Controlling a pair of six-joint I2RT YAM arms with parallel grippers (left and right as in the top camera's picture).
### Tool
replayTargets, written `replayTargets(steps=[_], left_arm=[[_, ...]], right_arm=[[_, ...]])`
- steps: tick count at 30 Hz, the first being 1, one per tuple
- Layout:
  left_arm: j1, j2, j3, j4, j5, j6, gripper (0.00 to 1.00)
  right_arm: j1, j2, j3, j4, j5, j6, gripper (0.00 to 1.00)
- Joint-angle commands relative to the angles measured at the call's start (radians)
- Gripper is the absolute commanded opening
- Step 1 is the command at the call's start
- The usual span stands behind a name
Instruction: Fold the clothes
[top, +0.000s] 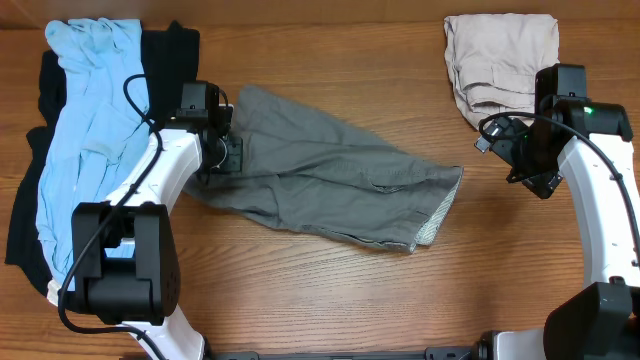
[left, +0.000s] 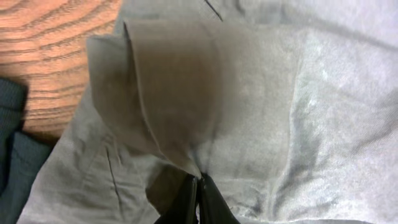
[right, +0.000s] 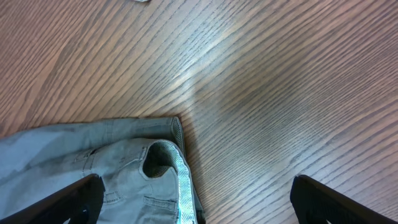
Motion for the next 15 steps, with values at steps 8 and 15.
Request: replayTargets(steps=[8, 15], left_arm=[[-0.001, -0.043, 0.174, 0.067, 0.032, -0.042, 0.04], [-0.008, -0.032, 0.191, 0.272, 0.071, -0.042, 0.04]], right_arm=[[0.0, -0.003, 0.012, 0.087, -0.009, -0.023, 1.0], [0.0, -0.003, 0.012, 0.112, -0.031, -0.022, 1.0]])
